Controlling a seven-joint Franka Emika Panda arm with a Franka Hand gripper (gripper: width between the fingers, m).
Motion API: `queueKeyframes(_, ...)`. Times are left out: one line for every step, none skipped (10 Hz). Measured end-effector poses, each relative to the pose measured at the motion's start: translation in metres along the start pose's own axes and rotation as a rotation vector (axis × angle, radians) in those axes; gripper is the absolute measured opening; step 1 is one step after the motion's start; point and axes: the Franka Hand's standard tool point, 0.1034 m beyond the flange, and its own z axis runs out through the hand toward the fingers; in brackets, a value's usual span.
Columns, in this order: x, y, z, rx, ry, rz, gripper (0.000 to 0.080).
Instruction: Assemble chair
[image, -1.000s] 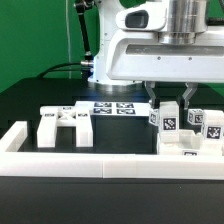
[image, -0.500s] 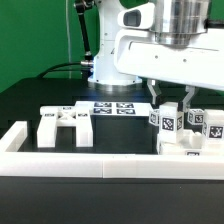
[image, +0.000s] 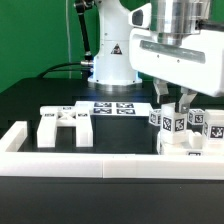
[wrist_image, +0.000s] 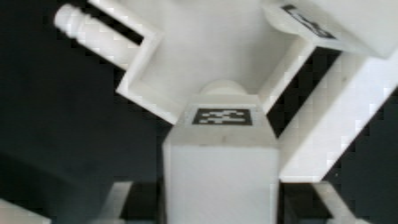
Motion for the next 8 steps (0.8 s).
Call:
queueKeyframes(-0.0001, -0.0001, 0.0000, 0.000, 0.000, 0.061, 0.0287)
queueKeyframes(-0.0005, -0.0003, 0.0000, 0.000, 0.000, 0.107, 0.0287)
queueKeyframes(-0.0012, -0.0005, 0.0000, 0.000, 0.000, 0.157, 0.0287)
queueKeyframes(-0.0010, -0.0004, 0.0000, 0.000, 0.000, 0.152, 0.0287)
queueKeyframes(-0.0014, -0.0002, 0.0002, -0.002, 0.001, 0.095, 0.0287)
queueKeyframes(-0.0031, -0.0006, -0.0003, -0.006, 0.004, 0.010, 0.0417)
queueKeyframes(-0.0066, -0.0019, -0.0010, -0.007, 0.009, -0.088, 0.0583)
queueKeyframes(-0.0077, -0.0034, -0.0023, -0.005, 0.015, -0.257, 0.0629)
